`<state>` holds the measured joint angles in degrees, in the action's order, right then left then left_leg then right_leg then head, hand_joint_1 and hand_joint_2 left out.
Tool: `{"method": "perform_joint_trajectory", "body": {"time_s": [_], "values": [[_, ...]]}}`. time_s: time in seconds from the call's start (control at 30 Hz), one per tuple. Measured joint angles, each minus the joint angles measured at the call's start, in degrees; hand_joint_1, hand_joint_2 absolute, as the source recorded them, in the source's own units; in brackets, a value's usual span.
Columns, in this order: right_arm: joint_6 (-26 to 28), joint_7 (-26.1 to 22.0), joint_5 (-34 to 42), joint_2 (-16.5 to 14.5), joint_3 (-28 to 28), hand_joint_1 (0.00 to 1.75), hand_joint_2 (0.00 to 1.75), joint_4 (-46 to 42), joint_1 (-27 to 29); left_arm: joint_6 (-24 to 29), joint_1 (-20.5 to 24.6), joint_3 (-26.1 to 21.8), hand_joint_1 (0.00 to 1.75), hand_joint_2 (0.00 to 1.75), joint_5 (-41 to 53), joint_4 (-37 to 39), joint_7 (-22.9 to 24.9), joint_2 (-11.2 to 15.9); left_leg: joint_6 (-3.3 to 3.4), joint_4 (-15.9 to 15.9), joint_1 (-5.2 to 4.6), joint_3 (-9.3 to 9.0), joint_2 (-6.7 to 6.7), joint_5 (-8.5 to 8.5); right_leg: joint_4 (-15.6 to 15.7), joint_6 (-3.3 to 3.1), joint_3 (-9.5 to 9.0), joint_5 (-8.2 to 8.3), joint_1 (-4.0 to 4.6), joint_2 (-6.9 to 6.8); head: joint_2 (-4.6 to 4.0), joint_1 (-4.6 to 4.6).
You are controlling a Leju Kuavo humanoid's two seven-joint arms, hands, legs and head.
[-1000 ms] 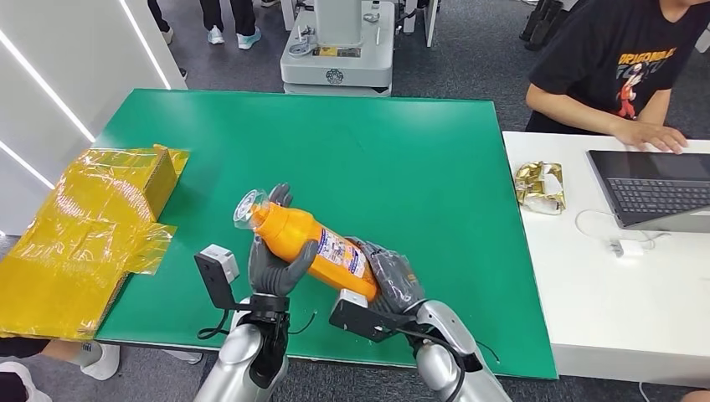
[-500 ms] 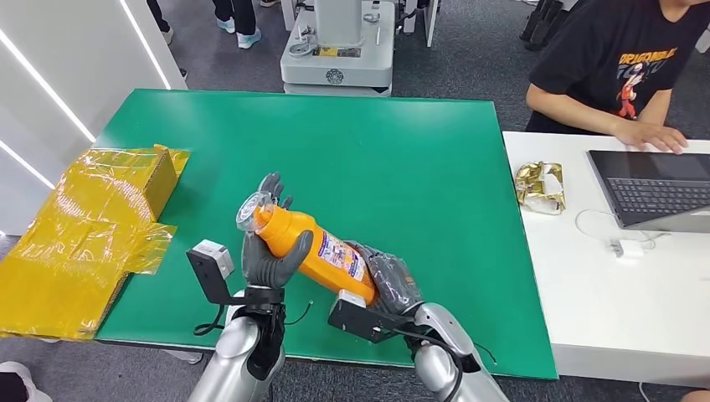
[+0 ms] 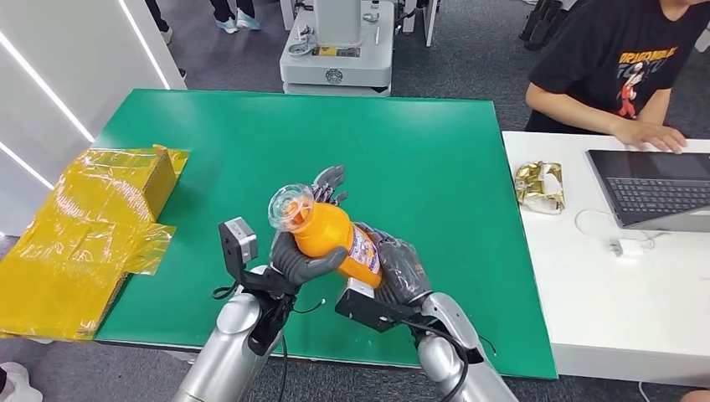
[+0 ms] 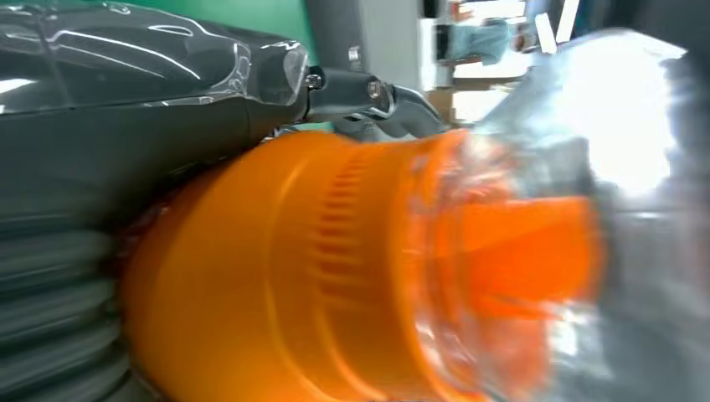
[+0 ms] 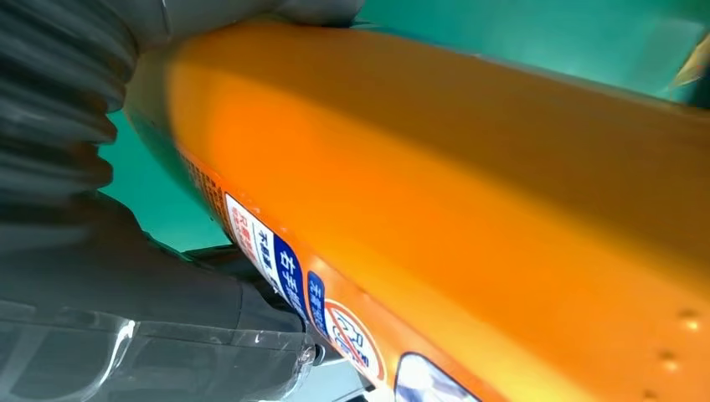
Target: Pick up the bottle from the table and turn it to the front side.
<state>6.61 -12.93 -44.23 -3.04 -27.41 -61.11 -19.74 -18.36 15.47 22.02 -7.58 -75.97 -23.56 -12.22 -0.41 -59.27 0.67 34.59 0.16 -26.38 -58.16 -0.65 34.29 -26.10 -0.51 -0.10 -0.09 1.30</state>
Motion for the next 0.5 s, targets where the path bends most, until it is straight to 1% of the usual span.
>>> {"method": "perform_joint_trajectory", "body": {"time_s": [0.33,0.5], "values": [[-0.4,0.0,-0.1,0.0,0.3,1.75,1.75,-0.1,0.0,0.2,0.1,0.2,0.0,1.75,0.1,1.8,0.1,0.0,0.0,0.0,0.0,0.0,-0.01,0.0,0.0,0.0,0.0,0.0,0.0,0.0,0.0,0.0],[-2.4,1.5,-1.1,-0.4,0.7,1.75,1.75,-0.1,0.0,2.2,0.1,0.1,0.0,1.75,1.0,2.3,0.1,0.0,0.0,0.0,0.0,0.0,-0.01,0.0,0.0,0.0,0.0,0.0,0.0,0.0,0.0,0.0]]}}
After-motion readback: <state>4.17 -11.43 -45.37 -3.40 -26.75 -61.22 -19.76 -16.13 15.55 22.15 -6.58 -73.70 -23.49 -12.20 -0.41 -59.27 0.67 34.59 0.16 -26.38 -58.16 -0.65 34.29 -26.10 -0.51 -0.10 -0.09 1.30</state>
